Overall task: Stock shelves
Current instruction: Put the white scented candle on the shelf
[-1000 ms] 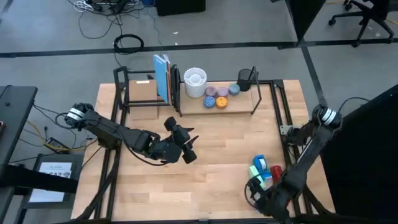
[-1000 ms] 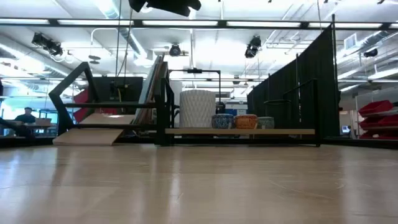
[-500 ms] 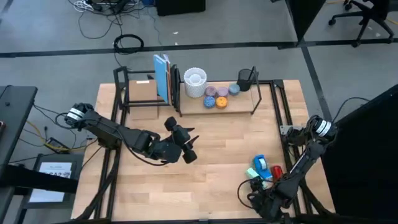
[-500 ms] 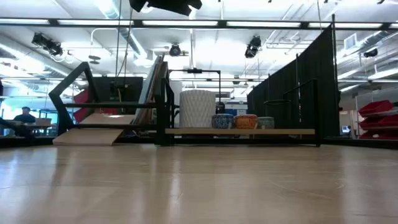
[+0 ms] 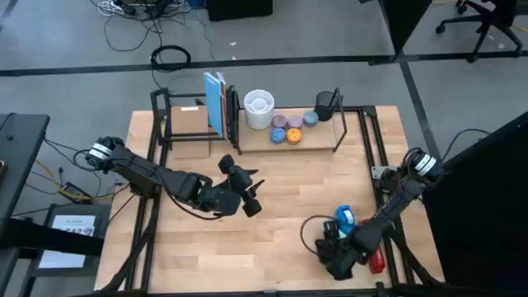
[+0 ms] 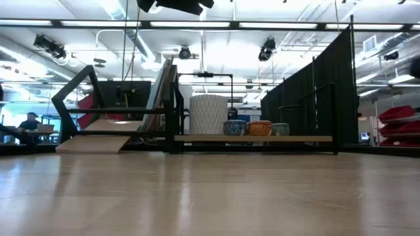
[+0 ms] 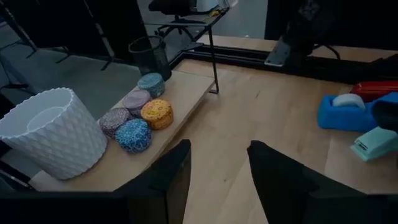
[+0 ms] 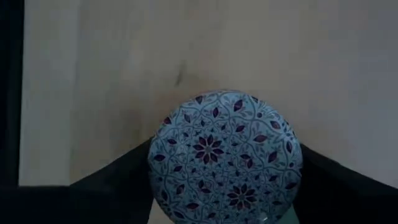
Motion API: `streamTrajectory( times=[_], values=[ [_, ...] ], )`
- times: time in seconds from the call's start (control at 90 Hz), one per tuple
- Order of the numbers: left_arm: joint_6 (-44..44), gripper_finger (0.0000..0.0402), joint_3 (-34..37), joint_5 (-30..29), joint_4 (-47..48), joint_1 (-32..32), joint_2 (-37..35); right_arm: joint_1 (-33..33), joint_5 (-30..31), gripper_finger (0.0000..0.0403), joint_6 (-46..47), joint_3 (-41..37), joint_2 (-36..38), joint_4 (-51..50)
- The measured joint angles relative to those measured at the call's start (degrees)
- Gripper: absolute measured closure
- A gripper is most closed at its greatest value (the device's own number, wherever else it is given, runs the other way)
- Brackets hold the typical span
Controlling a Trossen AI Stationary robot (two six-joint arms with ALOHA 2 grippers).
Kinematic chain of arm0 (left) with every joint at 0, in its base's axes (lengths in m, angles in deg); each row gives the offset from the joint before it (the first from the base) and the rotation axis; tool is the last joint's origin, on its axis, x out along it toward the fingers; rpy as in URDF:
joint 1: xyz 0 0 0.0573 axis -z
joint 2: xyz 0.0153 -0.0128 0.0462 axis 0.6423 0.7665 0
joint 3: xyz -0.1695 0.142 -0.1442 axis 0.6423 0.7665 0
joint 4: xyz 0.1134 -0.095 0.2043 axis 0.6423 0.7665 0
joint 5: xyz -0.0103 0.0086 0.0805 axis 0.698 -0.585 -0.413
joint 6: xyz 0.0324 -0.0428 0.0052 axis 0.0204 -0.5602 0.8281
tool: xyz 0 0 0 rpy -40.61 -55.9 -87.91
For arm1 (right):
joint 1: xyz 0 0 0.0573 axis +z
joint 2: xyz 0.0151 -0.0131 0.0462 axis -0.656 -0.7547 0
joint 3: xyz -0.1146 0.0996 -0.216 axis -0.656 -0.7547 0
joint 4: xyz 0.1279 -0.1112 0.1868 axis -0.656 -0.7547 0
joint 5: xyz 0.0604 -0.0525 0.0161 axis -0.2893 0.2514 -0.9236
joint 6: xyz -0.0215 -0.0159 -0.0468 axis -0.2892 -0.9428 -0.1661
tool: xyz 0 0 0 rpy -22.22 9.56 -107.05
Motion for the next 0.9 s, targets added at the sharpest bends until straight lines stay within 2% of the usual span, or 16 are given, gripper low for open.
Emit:
streamTrajectory(
  times=[0.111,0.244,0.5,0.7,0.9],
  values=[
    [0.0,0.0259,0.0,0.0,-0.09,0.0,0.0,-4.53,1.58,0.0145,-5.01,1.81,3.14,-1.63],
    [-0.02,0.0259,0.0,0.0,-1.39,0.0,0.0,-12.48,4.47,0.0145,-11.0,4.07,8.54,-8.41],
    [-0.02,0.0259,0.0,0.0,-1.6,0.0,0.0,-36.2,4.49,0.0145,-26.92,4.82,17.47,-15.41],
    [-0.02,0.0259,0.0,0.0,-1.62,0.0,0.0,-55.69,-1.4,0.0145,-39.22,4.82,15.82,-15.45],
    [-0.02,0.0259,0.0,0.0,-2.57,0.0,0.0,-67.71,-1.48,0.0145,-44.37,4.77,11.04,-14.84]
  ],
)
